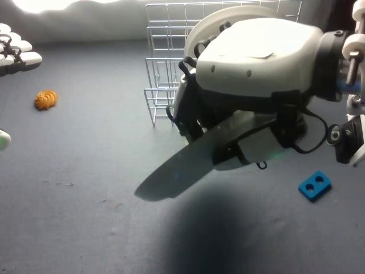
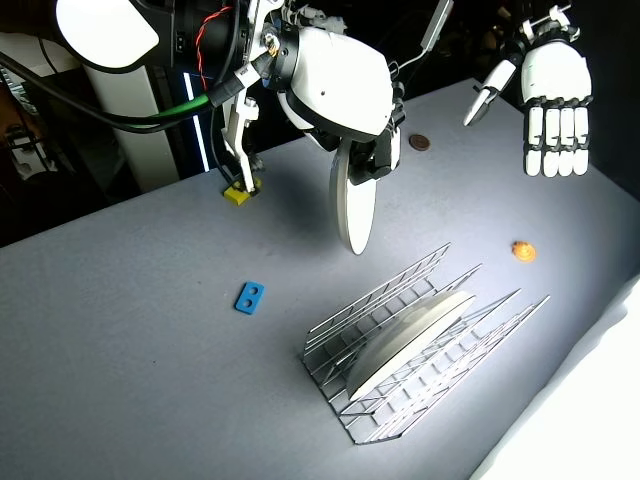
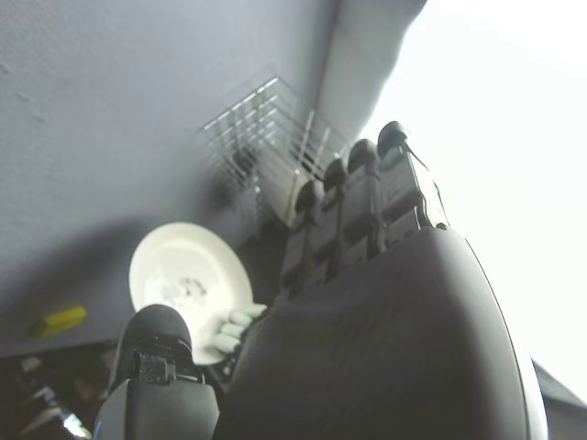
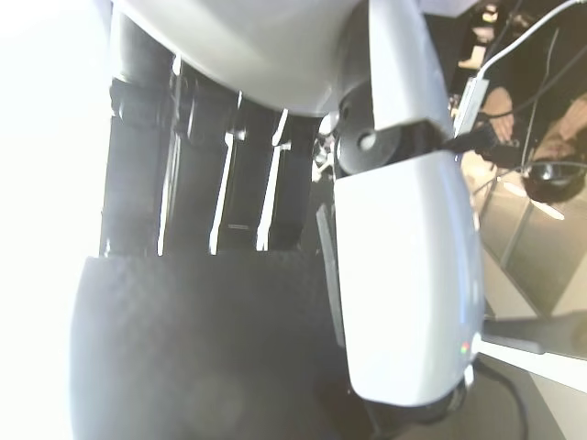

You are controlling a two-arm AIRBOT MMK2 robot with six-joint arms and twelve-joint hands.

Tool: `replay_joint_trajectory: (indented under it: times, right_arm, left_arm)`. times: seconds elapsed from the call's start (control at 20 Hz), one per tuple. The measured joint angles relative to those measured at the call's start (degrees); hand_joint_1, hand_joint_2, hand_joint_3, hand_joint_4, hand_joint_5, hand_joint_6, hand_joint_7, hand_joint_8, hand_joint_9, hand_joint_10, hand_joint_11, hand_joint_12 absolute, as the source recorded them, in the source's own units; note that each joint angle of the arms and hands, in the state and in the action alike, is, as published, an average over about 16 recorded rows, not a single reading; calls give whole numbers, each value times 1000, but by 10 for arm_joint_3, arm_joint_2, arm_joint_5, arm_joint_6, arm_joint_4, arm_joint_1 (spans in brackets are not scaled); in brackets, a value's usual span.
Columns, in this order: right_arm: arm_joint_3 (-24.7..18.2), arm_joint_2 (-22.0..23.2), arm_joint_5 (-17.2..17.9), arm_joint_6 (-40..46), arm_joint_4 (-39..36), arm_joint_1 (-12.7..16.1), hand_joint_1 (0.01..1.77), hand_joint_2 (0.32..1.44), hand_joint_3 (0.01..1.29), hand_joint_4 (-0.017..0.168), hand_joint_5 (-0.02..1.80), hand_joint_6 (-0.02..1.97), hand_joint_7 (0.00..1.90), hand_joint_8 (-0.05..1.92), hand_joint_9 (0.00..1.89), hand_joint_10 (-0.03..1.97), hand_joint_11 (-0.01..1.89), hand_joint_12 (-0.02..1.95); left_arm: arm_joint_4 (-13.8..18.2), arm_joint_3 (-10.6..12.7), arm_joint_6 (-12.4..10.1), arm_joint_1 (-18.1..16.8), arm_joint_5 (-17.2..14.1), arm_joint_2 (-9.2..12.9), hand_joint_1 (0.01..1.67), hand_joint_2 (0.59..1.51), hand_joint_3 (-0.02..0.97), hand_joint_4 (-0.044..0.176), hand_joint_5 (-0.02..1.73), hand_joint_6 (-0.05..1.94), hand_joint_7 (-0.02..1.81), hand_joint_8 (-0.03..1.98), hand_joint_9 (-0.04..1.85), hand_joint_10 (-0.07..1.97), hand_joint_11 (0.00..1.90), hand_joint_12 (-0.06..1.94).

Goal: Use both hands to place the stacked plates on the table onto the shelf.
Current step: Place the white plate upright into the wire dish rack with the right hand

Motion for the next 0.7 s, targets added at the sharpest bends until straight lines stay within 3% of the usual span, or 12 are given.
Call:
replay_joint_trajectory:
  times: [0.35,0.7]
  right_arm:
    - [24,6,-38,68,-3,45,1246,959,11,-8,1017,745,1208,720,1416,34,954,1080]
    - [62,7,-54,124,-3,85,1246,963,11,-8,1015,743,1209,716,1420,35,955,1080]
  left_arm:
    - [39,10,-8,-7,-36,1,13,1101,11,7,43,3,22,5,19,7,15,8]
    - [99,29,-28,-1,-125,3,13,1099,12,7,34,2,18,4,19,7,15,8]
